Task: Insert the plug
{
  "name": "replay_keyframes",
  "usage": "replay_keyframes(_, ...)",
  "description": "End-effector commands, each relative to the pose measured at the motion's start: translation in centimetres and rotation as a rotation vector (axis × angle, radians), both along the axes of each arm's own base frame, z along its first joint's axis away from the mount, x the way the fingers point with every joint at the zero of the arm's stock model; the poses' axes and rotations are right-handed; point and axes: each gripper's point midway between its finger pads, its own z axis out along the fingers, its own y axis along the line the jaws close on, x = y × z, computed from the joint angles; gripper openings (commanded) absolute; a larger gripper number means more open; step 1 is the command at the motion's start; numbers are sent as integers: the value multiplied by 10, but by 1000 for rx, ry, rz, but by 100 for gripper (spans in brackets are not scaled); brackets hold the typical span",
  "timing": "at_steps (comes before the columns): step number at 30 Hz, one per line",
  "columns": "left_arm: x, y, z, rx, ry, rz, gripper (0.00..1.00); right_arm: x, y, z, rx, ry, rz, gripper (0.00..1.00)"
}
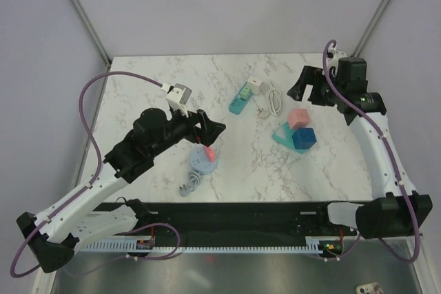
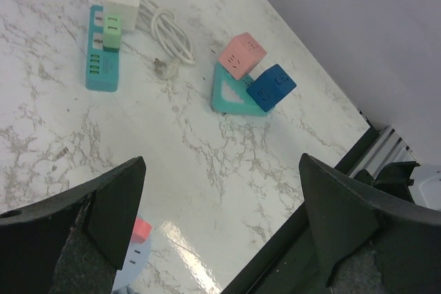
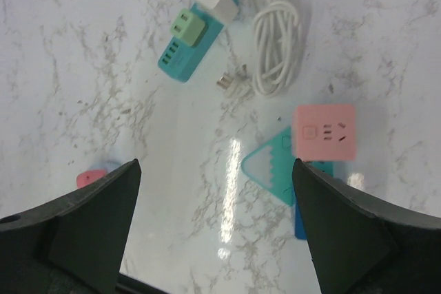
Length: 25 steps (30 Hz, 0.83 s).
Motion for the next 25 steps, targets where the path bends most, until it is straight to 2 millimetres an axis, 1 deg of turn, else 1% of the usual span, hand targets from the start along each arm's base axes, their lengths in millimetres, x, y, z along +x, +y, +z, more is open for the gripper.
replay_keyframes(1,-2,0,46,-40,-164,-38,100,-30,20,17,119,-68,22,98)
replay_keyframes(2,-3,1,51,-43,-180,-40,100,-36,23,23,153,-94,25,98)
replay_keyframes(4,-9,4,64,-64,-210,-54,100,-59,28,42,192,-187,50,98)
replay_keyframes(6,-15,6,74,-82,-232,-66,100,-69,28,54,196,-228,53,98)
replay_keyframes(7,-21,11,82,-105,-248,-67,100,-73,27,61,197,-252,53,98)
replay_keyframes(8,-23,14,89,-121,-258,-61,100,-82,26,73,200,-294,51,98)
replay_keyframes(9,-25,17,93,-132,-268,-54,100,-85,25,79,202,-312,45,98)
replay_keyframes(10,-31,24,101,-149,-290,-51,100,-89,27,84,212,-324,54,98)
replay_keyframes(11,-32,27,103,-149,-299,-47,100,-95,28,90,227,-340,55,98)
replay_keyframes(13,-40,37,112,-153,-344,-41,100,-100,29,95,250,-350,55,98)
replay_keyframes(15,-42,44,111,-141,-358,-26,100,-107,31,97,254,-366,71,98)
replay_keyframes(17,-43,51,108,-123,-364,-4,100,-108,24,96,236,-385,30,98)
replay_keyframes(19,-43,53,104,-106,-368,0,100,-110,20,97,224,-400,11,98)
replay_keyframes(20,-40,58,102,-97,-364,28,100,-111,19,96,220,-407,6,98)
replay_keyframes(25,-36,61,93,-74,-350,55,100,-112,17,98,219,-422,-6,98)
